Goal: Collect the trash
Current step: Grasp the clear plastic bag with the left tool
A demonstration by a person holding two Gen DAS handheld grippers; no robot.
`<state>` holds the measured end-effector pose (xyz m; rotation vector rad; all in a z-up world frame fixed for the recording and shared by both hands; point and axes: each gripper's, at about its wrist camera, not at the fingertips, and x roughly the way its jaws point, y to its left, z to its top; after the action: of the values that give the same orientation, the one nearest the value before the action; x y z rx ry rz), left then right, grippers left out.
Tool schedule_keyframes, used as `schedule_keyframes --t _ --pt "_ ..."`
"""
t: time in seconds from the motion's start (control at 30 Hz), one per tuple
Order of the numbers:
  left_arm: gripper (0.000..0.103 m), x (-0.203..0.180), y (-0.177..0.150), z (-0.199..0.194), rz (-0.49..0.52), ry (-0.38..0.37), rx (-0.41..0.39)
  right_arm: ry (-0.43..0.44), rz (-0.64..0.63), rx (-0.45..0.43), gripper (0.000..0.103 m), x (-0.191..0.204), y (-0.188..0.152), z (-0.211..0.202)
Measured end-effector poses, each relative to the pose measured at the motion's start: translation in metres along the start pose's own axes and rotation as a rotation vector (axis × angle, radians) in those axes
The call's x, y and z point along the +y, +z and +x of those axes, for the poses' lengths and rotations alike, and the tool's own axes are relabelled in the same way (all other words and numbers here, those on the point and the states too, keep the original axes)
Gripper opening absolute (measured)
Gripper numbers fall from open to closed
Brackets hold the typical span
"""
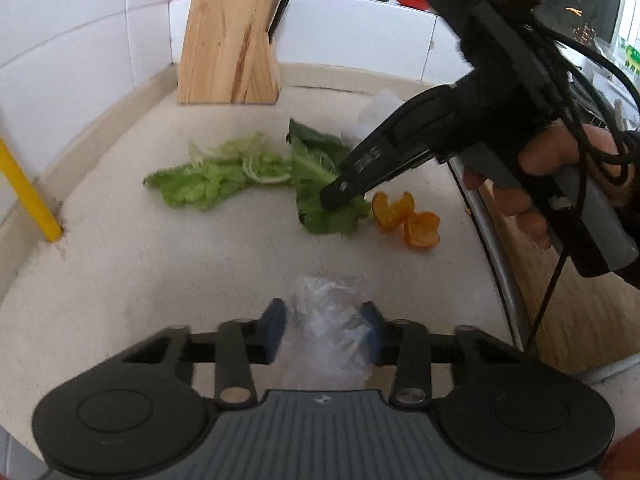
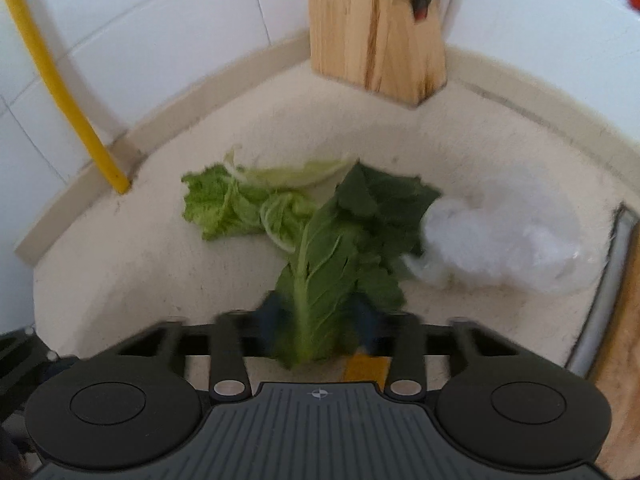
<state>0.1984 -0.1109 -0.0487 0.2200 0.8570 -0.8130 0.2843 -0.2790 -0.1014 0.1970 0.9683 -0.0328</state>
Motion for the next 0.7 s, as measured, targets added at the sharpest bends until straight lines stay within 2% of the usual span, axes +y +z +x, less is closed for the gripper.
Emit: schedule_keyframes --t 0.07,0.23,0.37,0.47,0.57,0.6,0.7 --pt "0.024 0.006 0.0 -0.007 -0.033 -0.022 0.0 0.006 0.004 -0.003 0.016 -0.001 -0.003 -0.004" --pt "0.024 0.026 0.007 -0.035 -0.113 -0.061 -0.068 0.055 0.011 -0.057 0.014 -0.003 -0.008 -0.038" --pt "0.024 0.037 0.006 -0.036 -0.126 0.031 -0.093 0.109 -0.011 -0.103 0.014 0.003 -0.011 -0.061" --pt "0.025 0.052 0.003 -0.033 -0.175 0.057 -0.097 0.104 -0.048 -0.098 0.014 0.012 -0.012 -0.054" --pt "0.033 0.056 0.0 -0.028 -0.165 0.094 -0.088 0.084 -0.054 -0.063 0.015 0.013 -0.012 -0.036" --pt "0.039 0.056 -0.001 -0.027 -0.159 0.106 -0.079 0.079 -0.057 -0.054 0.015 0.013 -0.012 -0.031" --pt "0.058 0.056 -0.001 -0.022 -0.138 0.142 -0.07 0.032 -0.095 -0.045 0.036 0.016 -0.013 -0.023"
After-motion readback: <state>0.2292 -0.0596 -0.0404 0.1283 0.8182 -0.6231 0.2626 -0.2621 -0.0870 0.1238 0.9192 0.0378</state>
